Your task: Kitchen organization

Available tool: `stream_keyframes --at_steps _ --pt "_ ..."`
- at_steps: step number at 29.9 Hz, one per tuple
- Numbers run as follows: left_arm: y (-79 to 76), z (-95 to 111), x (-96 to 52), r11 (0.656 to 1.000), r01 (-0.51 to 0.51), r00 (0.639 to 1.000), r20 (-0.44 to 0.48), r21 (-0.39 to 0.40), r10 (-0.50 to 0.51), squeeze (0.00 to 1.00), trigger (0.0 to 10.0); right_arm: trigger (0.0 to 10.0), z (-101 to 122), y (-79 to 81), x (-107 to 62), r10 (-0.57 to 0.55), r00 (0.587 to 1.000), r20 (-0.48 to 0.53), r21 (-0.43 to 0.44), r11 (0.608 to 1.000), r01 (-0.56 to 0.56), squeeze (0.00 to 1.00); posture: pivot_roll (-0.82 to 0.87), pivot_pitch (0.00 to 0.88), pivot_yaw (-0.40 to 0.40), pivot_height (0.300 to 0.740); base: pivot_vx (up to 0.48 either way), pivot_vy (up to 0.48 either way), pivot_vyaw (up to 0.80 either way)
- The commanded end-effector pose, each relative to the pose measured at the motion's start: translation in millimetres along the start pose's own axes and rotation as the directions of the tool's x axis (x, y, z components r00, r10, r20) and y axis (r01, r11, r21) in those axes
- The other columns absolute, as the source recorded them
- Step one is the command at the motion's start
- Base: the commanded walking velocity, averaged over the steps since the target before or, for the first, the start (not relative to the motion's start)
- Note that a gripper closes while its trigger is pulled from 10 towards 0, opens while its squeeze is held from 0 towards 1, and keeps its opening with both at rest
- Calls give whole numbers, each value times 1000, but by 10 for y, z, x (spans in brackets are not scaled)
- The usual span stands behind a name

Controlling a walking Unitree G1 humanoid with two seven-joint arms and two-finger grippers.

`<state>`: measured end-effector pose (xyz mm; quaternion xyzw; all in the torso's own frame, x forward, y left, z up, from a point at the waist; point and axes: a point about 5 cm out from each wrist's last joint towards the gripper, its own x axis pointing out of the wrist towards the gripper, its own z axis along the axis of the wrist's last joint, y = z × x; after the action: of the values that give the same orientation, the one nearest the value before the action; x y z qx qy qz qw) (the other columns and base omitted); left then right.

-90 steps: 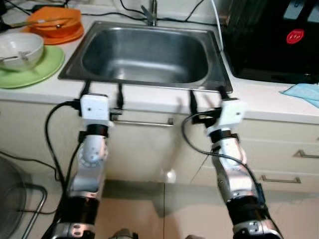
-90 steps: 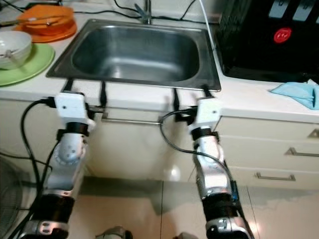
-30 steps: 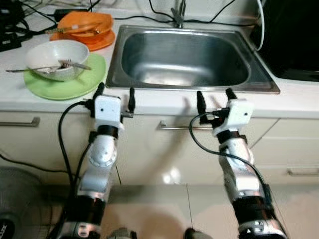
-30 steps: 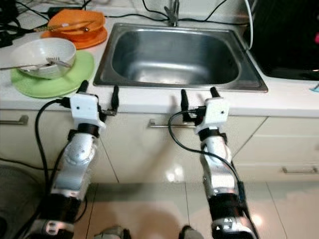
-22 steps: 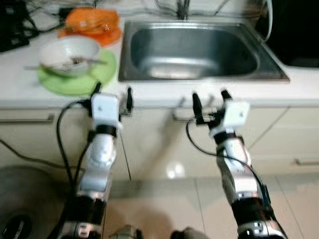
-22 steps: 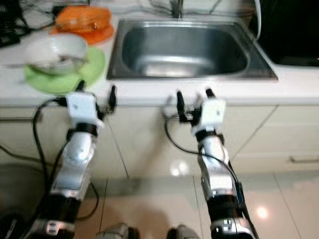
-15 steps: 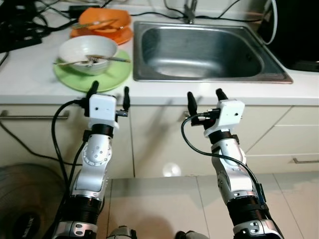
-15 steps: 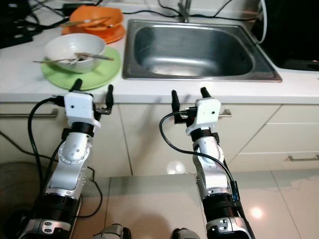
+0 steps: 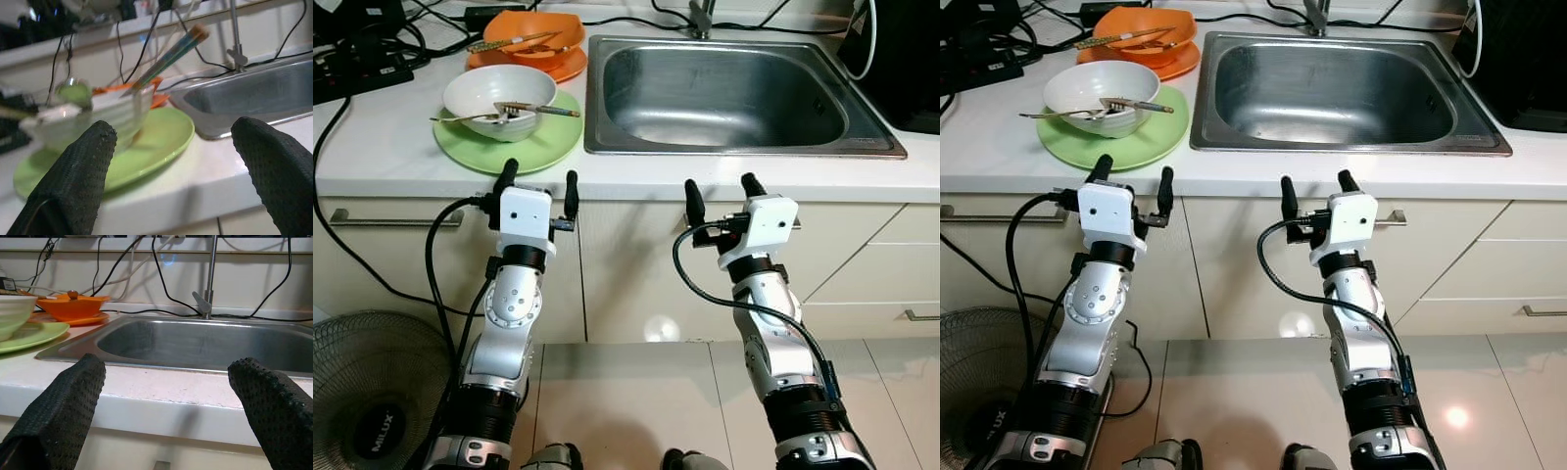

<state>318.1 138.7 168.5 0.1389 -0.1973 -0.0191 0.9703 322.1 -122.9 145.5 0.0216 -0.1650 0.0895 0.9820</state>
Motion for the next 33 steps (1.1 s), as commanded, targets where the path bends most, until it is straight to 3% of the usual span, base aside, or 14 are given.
stream_keyframes --at_steps 1,16,27,33 --pt "-37 93 36 999 16 999 49 41 -18 0 10000 10000 19 -22 -2 -8 1000 13 1 1000 8 0 38 108 -29 740 0 0 0" --pt "1 106 95 993 -25 998 60 115 19 0 10000 10000 15 -13 0 -5 1000 12 2 1000 5 0 37 105 -25 740 0 0 0" --pt "-10 86 90 995 -21 999 50 100 16 0 10000 10000 15 -13 2 -6 1000 14 2 1000 6 0 36 103 -24 740 0 0 0" --pt "-12 85 91 995 -21 999 50 101 16 0 10000 10000 15 -11 0 -5 1000 14 2 1000 5 0 36 104 -25 740 304 0 0"
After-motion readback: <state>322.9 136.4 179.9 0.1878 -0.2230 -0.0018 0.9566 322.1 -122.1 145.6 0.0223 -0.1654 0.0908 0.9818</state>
